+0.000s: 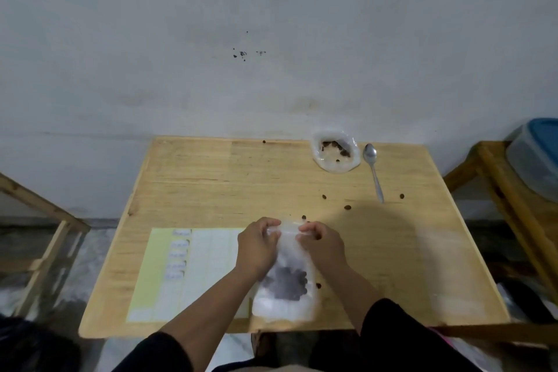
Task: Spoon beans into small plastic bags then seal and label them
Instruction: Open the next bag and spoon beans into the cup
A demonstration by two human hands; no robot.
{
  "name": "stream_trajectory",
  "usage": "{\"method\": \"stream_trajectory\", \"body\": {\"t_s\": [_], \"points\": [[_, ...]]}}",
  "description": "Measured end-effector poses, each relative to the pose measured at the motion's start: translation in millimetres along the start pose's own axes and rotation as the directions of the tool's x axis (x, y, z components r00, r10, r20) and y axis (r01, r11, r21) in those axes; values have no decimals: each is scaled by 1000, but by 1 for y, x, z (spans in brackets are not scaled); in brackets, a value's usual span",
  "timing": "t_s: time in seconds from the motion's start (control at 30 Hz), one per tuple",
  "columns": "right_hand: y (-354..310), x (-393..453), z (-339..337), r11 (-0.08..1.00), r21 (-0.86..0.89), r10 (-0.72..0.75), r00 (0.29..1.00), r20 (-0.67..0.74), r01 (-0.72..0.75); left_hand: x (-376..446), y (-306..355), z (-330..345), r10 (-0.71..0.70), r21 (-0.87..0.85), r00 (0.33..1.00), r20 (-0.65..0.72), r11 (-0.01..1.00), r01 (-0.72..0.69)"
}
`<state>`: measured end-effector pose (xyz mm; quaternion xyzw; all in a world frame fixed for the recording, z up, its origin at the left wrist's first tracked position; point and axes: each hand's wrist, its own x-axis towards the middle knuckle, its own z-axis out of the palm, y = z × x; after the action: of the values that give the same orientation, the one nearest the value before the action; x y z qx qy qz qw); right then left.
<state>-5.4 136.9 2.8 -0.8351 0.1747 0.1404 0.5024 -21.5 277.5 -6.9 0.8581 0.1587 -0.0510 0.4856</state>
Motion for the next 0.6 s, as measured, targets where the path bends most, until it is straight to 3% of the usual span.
{"method": "stream_trajectory", "body": {"t_s": [0.2, 0.27, 0.37, 0.6], "points": [[5, 4, 5, 933, -275, -232, 972, 34, 233, 1, -5, 1, 89, 148, 996, 1, 985, -88], [8, 6, 5, 859, -392, -320, 943, 93, 330, 2, -7, 2, 130, 213, 991, 37, 968, -135], [11, 7, 0, 776, -503, -335, 924, 182, 380, 3, -2, 3, 231, 305, 971, 57, 922, -237], [29, 7, -32, 503, -692, -480, 833, 274, 517, 2, 37, 28, 495, 451, 858, 135, 740, -498]]}}
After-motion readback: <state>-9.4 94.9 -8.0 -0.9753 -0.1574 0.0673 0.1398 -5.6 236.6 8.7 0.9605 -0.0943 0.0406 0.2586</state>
